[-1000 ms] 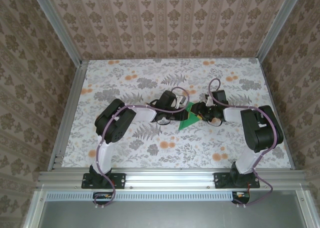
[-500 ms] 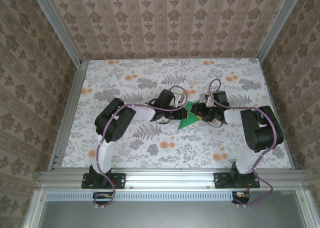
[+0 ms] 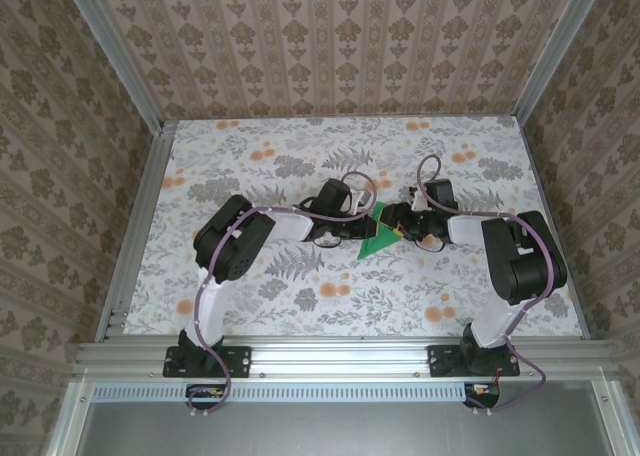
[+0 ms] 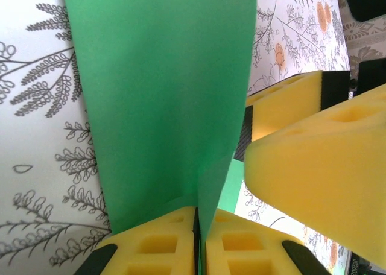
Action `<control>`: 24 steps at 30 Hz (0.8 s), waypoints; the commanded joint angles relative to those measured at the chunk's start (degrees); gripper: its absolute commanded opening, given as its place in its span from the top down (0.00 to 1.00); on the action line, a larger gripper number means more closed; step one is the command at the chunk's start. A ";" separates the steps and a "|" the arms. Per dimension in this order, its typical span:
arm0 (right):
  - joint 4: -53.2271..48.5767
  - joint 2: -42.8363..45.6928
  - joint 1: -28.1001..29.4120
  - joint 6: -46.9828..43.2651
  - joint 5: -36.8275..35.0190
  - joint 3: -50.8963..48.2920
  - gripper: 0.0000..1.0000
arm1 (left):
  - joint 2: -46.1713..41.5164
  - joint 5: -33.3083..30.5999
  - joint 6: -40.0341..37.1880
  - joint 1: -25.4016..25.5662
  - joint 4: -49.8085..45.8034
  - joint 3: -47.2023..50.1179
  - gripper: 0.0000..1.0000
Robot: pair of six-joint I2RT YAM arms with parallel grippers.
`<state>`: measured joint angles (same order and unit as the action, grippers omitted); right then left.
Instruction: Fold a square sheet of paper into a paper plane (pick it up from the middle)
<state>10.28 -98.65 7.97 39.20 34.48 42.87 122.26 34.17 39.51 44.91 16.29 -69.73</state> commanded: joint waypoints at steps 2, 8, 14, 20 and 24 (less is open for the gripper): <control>-5.26 -1.76 -0.24 0.17 -2.98 2.69 0.51 | 1.31 2.08 0.38 -0.09 -0.01 -1.52 0.88; -8.23 -2.60 -0.23 -0.17 -6.31 3.01 0.52 | 1.38 2.30 0.05 -0.10 -0.44 -1.86 0.87; -11.05 -3.56 -0.23 0.26 -9.06 3.92 0.52 | 1.16 2.30 0.13 -0.04 -0.47 -2.01 0.80; -15.21 -4.83 -0.23 1.53 -12.79 5.08 0.53 | -0.41 2.30 -0.13 0.02 -0.56 -1.13 0.75; -16.43 -5.71 -0.23 1.98 -13.75 5.46 0.55 | -1.57 2.04 -0.42 0.09 -0.33 -0.02 0.71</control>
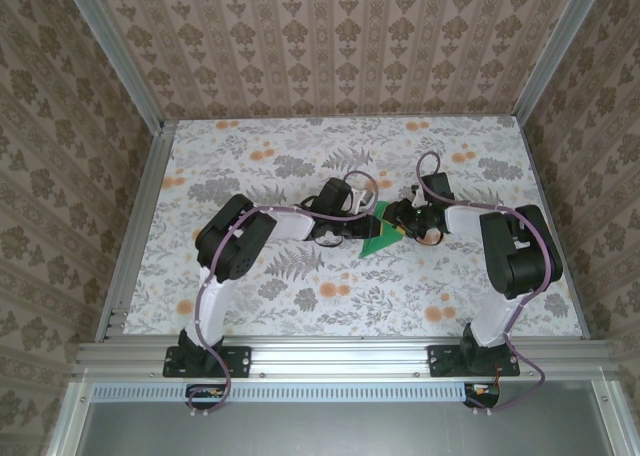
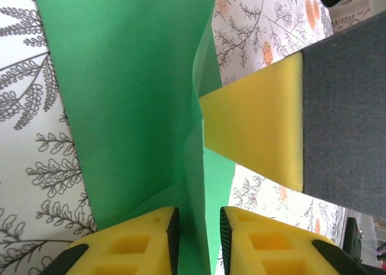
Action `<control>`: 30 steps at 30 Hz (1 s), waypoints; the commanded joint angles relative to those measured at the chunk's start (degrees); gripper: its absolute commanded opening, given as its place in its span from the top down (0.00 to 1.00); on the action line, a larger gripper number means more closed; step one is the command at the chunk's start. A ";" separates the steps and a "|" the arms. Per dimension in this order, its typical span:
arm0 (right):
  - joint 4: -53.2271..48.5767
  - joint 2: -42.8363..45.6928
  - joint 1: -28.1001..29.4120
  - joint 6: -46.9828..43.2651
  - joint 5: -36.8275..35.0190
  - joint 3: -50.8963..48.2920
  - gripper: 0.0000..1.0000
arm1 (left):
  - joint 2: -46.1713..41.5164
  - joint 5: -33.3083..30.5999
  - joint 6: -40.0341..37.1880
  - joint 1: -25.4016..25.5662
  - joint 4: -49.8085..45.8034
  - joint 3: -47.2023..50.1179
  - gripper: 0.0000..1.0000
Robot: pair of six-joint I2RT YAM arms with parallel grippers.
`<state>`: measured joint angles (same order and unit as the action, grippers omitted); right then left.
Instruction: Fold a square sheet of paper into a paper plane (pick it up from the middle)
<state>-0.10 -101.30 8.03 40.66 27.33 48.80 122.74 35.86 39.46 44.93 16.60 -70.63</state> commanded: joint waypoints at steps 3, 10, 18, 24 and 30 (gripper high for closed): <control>-6.16 -3.13 -0.31 0.64 -6.91 -0.54 0.55 | -3.06 -0.23 -0.53 0.06 -0.97 1.74 0.68; -6.31 -3.22 -0.30 0.73 -6.79 -0.46 0.55 | -5.74 -2.24 -0.11 0.23 -1.49 4.31 0.62; -6.06 -3.16 -0.30 0.56 -6.54 -0.63 0.55 | -9.19 -5.34 0.69 0.32 -1.91 6.75 0.55; -6.17 -3.23 -0.30 0.53 -6.52 -0.54 0.55 | -9.43 -8.32 -0.14 2.11 -8.13 5.28 0.56; -6.09 -3.30 -0.30 0.45 -6.35 -0.64 0.55 | -6.96 -9.46 -0.18 2.97 -11.68 2.14 0.56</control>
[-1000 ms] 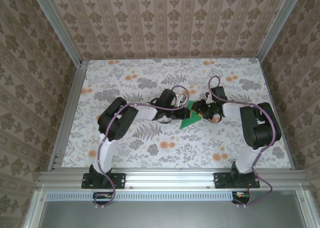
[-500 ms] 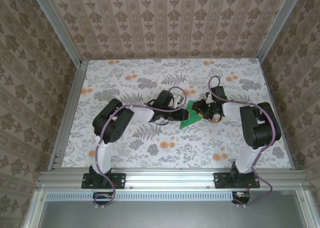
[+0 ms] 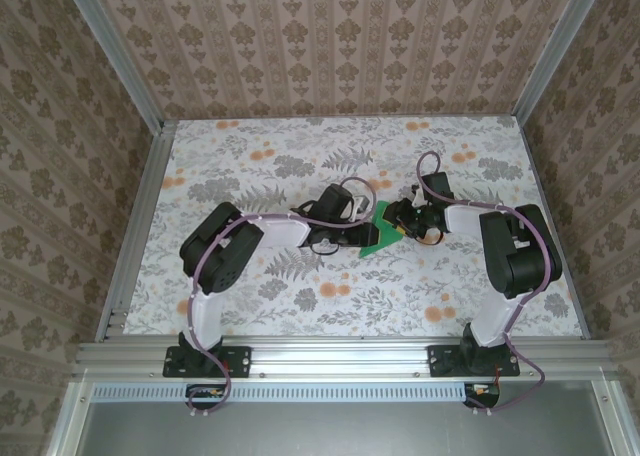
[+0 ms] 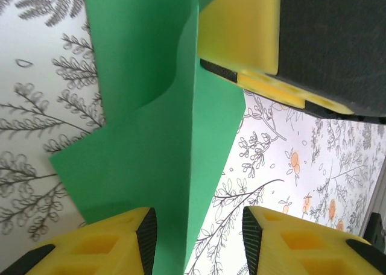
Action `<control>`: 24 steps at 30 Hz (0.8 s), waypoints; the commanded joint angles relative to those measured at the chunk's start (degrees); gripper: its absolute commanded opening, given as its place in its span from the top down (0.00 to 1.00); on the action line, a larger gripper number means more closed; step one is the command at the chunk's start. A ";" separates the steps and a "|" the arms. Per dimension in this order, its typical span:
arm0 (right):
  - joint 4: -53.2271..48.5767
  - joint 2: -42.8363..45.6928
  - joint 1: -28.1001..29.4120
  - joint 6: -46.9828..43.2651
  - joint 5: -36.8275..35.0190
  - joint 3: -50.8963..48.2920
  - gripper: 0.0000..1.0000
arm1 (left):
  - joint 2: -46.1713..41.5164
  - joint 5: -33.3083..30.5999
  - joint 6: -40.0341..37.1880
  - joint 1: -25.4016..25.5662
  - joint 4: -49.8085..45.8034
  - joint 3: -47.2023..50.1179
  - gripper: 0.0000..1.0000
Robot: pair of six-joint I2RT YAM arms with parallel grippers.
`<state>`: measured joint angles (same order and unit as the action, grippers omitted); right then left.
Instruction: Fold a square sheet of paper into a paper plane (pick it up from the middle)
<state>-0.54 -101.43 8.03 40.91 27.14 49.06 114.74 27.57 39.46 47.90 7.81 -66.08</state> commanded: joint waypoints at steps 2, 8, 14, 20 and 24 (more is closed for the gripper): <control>-5.57 -3.19 -0.30 0.18 -6.06 -0.89 0.54 | 1.80 -0.40 -0.18 0.05 -2.60 -3.36 0.56; -5.27 -3.05 -0.30 0.23 -5.65 -0.98 0.54 | 4.56 1.33 -0.17 0.26 -2.16 -6.43 0.62; -4.32 -2.85 -0.30 0.23 -4.56 -1.24 0.54 | 6.70 2.04 -0.40 0.28 -2.10 -8.65 0.66; -3.12 -2.92 -0.30 0.40 -3.60 -1.67 0.54 | 8.21 1.96 -0.87 0.24 -2.20 -10.18 0.71; -2.58 -2.82 -0.30 0.51 -3.08 -1.77 0.53 | 8.62 0.80 -1.53 0.23 -3.23 -10.78 0.76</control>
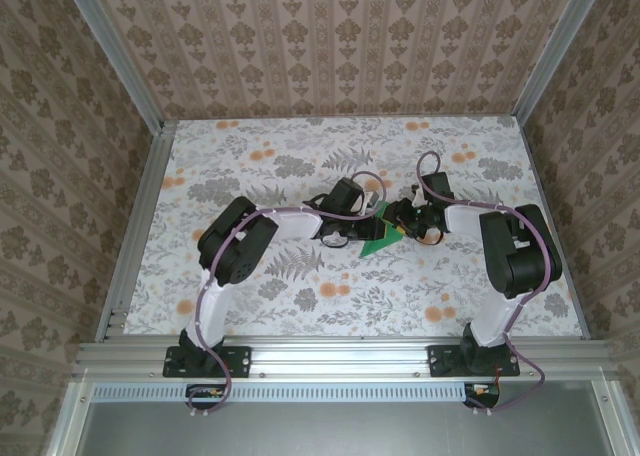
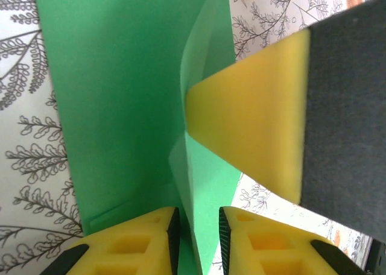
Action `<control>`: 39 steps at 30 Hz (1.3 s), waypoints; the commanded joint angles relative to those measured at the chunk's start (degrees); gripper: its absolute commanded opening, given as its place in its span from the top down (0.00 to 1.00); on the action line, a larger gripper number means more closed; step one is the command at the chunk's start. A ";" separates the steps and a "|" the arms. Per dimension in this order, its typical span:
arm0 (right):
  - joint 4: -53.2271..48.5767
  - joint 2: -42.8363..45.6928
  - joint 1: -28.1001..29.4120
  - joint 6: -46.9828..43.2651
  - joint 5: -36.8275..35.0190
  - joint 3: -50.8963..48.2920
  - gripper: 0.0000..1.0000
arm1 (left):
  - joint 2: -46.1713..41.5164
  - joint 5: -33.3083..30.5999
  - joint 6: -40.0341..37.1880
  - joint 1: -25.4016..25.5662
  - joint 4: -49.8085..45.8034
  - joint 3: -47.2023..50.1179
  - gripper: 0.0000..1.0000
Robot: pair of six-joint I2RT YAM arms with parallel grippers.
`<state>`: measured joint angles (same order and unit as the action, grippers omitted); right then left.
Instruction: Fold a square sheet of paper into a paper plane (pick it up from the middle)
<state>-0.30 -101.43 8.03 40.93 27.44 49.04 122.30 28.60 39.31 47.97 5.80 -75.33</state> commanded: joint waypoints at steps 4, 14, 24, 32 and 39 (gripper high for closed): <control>-2.87 -2.36 -0.39 0.38 -2.94 -1.75 0.53 | 1.10 -0.91 -1.52 -0.08 -1.36 -1.26 0.81; -0.31 3.95 -1.60 -2.31 2.29 -2.92 0.48 | 1.16 2.03 -0.95 -0.87 1.66 0.01 0.92; 1.64 5.39 -1.90 -3.57 6.20 -3.23 0.49 | 2.57 4.75 0.57 -1.21 2.63 -0.24 0.92; -0.47 3.57 -1.86 -4.31 5.25 -2.22 0.53 | 3.47 6.16 1.45 -1.33 2.88 -0.96 0.92; -2.76 2.02 -1.88 -5.07 2.99 -0.75 0.58 | 3.47 6.39 1.78 -1.49 2.98 -1.04 0.91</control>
<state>-0.71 -98.02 6.26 37.19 31.73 46.22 124.18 33.58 40.34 46.89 8.16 -75.37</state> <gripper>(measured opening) 0.426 0.087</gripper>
